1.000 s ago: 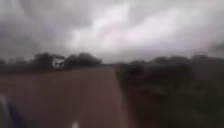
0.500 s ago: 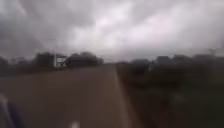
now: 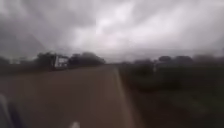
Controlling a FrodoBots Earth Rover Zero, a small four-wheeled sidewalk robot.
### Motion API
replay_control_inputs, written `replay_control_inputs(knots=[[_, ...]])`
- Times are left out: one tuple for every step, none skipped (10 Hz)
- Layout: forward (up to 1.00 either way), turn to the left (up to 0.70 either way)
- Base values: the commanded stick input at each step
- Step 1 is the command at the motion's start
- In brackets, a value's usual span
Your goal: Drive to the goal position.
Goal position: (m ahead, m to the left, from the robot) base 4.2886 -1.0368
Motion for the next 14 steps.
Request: replay_control_inputs(knots=[[0.85, -0.25], [0.85, -0.34], [0.85, -0.34], [0.85, -0.17], [0.85, 0.0], [0.85, 0.0], [0.85, 0.0], [0.85, 0.0], [0.85, 0.0], [0.85, 0.0], [0.85, 0.0], [0.85, 0.0], [0.85, 0.0], [0.85, 0.0]])
